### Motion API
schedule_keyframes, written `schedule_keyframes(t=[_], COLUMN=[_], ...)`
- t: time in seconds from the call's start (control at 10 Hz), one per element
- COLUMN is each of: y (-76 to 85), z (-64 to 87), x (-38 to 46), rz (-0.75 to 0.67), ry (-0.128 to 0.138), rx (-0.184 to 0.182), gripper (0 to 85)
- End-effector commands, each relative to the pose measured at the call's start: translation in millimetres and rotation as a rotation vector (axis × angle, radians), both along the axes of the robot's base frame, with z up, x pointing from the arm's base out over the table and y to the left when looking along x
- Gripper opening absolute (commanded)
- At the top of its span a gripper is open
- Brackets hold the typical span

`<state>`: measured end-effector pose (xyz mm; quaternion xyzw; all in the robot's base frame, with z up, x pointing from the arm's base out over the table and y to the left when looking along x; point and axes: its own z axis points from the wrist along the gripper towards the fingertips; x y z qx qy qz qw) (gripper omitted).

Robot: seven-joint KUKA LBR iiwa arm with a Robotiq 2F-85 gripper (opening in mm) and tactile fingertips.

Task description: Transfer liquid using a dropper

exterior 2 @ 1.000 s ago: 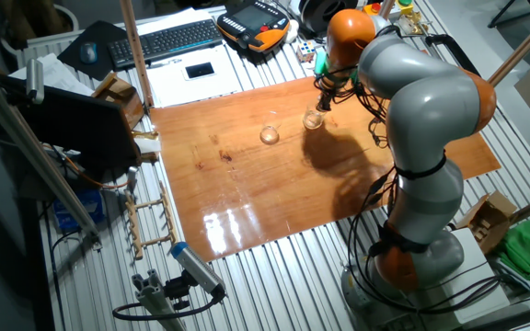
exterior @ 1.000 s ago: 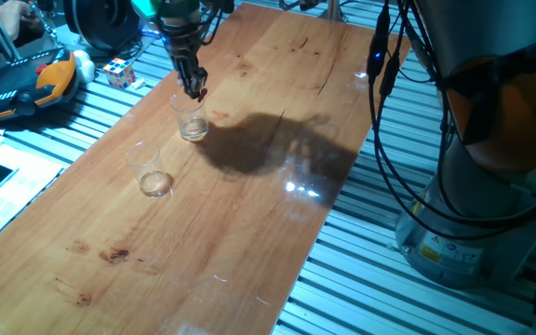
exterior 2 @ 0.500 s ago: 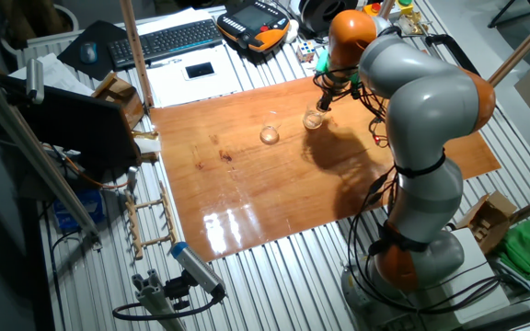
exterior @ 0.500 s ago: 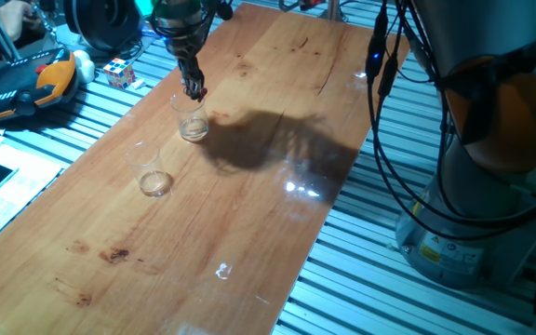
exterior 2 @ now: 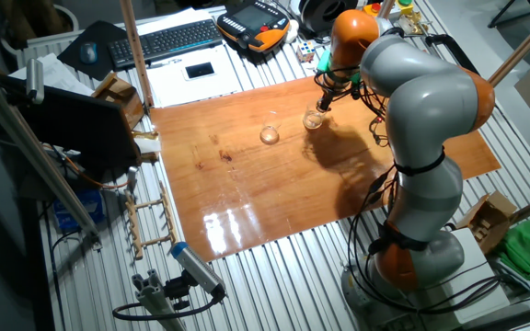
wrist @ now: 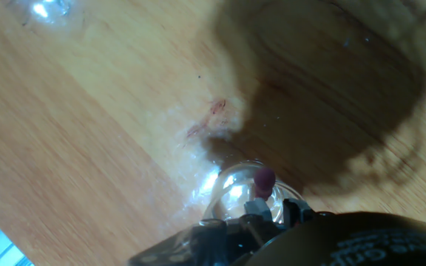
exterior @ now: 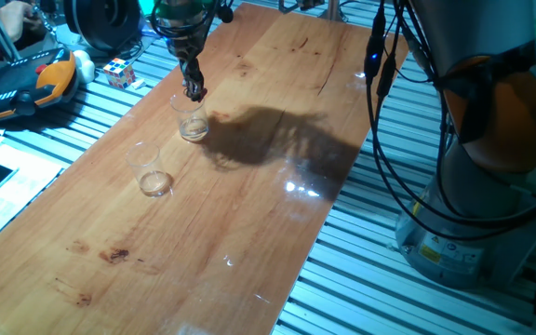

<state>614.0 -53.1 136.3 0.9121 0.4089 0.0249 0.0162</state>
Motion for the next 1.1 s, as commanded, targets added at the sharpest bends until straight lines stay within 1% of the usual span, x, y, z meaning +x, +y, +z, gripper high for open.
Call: schedule_keyframes(t=[0.0, 0.2, 0.5, 1.0], y=[-0.4, -0.3, -0.6, -0.6], z=[-1.2, -2.8, -3.7, -4.0], x=[-0.1, -0.2, -0.3, -0.4], rz=[0.000, 0.000, 0.000, 0.008], ry=[0.000, 0.000, 0.000, -0.012], rx=[0.002, 0.009, 0.011, 0.009], gripper=[22.3, 22.0, 22.0, 22.3])
